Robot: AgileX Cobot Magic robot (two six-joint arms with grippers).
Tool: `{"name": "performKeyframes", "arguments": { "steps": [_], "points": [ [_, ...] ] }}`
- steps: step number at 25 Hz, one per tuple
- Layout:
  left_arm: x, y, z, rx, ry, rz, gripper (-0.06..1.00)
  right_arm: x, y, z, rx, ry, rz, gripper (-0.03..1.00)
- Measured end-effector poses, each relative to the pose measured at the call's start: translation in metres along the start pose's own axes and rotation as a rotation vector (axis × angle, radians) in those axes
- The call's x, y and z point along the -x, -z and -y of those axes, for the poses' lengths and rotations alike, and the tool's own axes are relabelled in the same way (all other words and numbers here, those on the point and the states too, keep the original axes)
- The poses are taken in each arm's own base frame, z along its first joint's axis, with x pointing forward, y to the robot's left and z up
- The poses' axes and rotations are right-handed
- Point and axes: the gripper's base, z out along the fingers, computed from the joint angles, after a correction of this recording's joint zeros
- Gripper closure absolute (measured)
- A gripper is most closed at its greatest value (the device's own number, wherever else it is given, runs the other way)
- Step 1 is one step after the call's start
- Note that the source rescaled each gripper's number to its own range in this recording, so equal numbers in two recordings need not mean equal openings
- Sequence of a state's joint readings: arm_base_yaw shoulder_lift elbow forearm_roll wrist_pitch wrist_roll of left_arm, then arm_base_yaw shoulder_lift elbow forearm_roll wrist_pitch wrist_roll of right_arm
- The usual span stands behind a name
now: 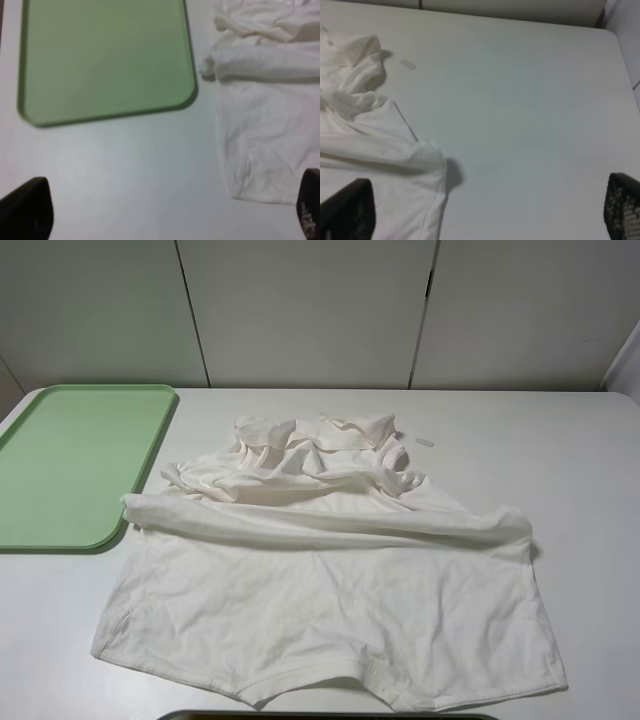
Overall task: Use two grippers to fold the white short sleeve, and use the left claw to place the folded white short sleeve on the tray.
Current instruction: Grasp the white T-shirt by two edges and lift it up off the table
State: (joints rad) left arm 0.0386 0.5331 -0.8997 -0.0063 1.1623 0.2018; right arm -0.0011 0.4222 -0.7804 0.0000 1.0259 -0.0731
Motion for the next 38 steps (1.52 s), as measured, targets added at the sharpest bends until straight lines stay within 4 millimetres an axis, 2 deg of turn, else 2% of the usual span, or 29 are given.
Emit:
{"name": "performKeyframes", "arguments": {
  "steps": [1,2,4,5,6,8,10,12,16,18,21,22,23,25,32,38],
  "points": [
    [0.010,0.001,0.000,-0.019,-0.025,0.000,-0.03,0.014,-0.003,0.001,0.001,0.016,-0.013,-0.03],
    [0.022,0.002,0.000,-0.040,-0.063,0.000,-0.03,0.014,-0.003,0.001,0.001,0.016,-0.013,-0.03],
    [0.042,0.000,0.001,-0.064,-0.153,-0.012,-0.03,0.039,-0.018,0.002,0.017,0.045,-0.068,-0.03],
    [0.042,0.000,0.001,-0.064,-0.153,-0.012,-0.03,0.049,-0.026,0.001,0.030,0.057,-0.093,-0.03],
    [0.059,-0.006,0.006,-0.072,-0.267,-0.027,-0.03,0.057,-0.034,0.000,0.046,0.079,-0.116,-0.03],
    [0.064,-0.009,0.009,-0.077,-0.318,-0.036,-0.03,0.070,-0.054,-0.007,0.096,0.138,-0.168,-0.03],
    [0.072,-0.018,0.020,-0.097,-0.434,-0.057,-0.03,0.078,-0.068,-0.016,0.146,0.206,-0.202,-0.03],
    [0.080,-0.036,0.042,-0.149,-0.614,-0.108,-0.03,0.081,-0.088,-0.035,0.221,0.310,-0.258,-0.03],
    [0.084,-0.056,0.073,-0.214,-0.774,-0.171,-0.03,0.071,-0.115,-0.087,0.377,0.542,-0.359,-0.03],
    [0.084,-0.064,0.086,-0.238,-0.828,-0.200,-0.03,0.063,-0.121,-0.113,0.434,0.655,-0.394,-0.03],
    [0.084,-0.077,0.102,-0.257,-0.885,-0.249,-0.03,0.053,-0.126,-0.135,0.469,0.765,-0.421,-0.03],
    [0.084,-0.082,0.105,-0.261,-0.902,-0.267,-0.03,0.047,-0.130,-0.149,0.486,0.829,-0.442,-0.03],
    [0.084,-0.087,0.109,-0.261,-0.914,-0.286,-0.03,0.047,-0.130,-0.149,0.486,0.829,-0.442,-0.03],
    [0.085,-0.095,0.113,-0.261,-0.926,-0.316,-0.03,0.036,-0.139,-0.165,0.505,0.891,-0.485,-0.03],
    [0.082,-0.136,0.134,-0.266,-1.013,-0.468,-0.01,0.027,-0.159,-0.181,0.516,0.927,-0.513,-0.03],
    [0.078,-0.155,0.142,-0.267,-1.037,-0.534,0.00,0.024,-0.171,-0.189,0.539,1.032,-0.464,-0.03]
  ]
}}
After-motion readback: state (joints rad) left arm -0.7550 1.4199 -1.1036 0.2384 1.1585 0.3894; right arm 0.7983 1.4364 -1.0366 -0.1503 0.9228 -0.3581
